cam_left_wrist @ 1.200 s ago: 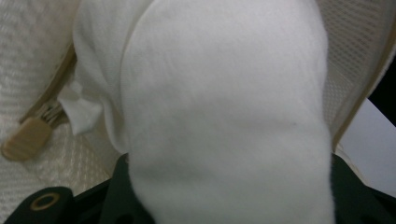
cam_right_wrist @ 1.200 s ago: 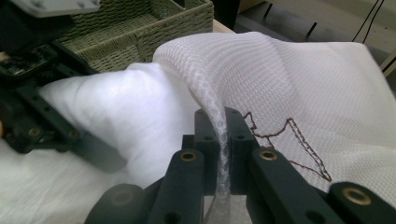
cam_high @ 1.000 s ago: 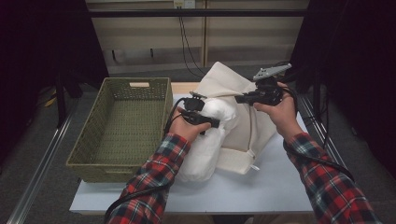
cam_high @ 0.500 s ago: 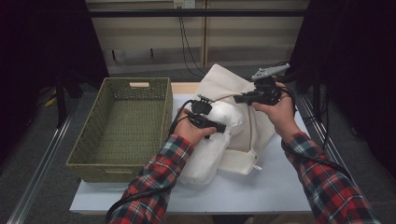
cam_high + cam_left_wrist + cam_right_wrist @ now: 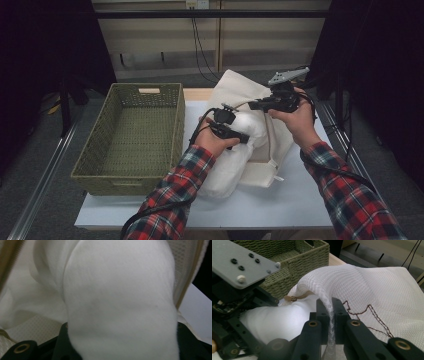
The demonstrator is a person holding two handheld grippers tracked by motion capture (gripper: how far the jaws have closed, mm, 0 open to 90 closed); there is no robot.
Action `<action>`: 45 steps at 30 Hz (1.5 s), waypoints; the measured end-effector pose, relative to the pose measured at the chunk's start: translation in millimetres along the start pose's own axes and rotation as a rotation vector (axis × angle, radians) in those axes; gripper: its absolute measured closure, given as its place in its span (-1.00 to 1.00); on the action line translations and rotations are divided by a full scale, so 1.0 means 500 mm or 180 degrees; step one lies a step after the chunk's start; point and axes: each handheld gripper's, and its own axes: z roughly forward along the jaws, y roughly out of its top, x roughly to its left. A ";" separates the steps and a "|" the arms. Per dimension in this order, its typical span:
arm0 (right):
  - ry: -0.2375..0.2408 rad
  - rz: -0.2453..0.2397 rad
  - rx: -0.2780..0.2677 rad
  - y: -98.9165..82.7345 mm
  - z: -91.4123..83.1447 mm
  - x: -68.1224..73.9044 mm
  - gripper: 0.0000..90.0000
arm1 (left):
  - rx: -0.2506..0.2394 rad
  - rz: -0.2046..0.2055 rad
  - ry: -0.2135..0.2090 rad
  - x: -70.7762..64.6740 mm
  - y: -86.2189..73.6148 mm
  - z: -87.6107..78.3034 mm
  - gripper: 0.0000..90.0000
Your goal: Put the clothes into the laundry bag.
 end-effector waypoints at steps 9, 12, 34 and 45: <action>-0.0005 0.0033 -0.0007 -0.010 -0.003 -0.006 0.93 | -0.0018 0.0137 -0.0118 -0.001 -0.011 0.043 -0.10; -0.0004 0.0040 0.0006 -0.013 0.000 -0.007 0.93 | 0.0009 0.0177 -0.0226 -0.006 -0.018 0.058 -0.30; -0.0030 0.0101 0.0044 -0.033 0.006 -0.018 0.93 | -0.0050 0.0440 0.0034 -0.020 -0.043 0.000 -0.90; -0.0048 0.0091 0.0059 -0.033 0.001 -0.018 0.92 | 0.0079 0.0253 -0.0100 -0.006 -0.105 0.040 -0.83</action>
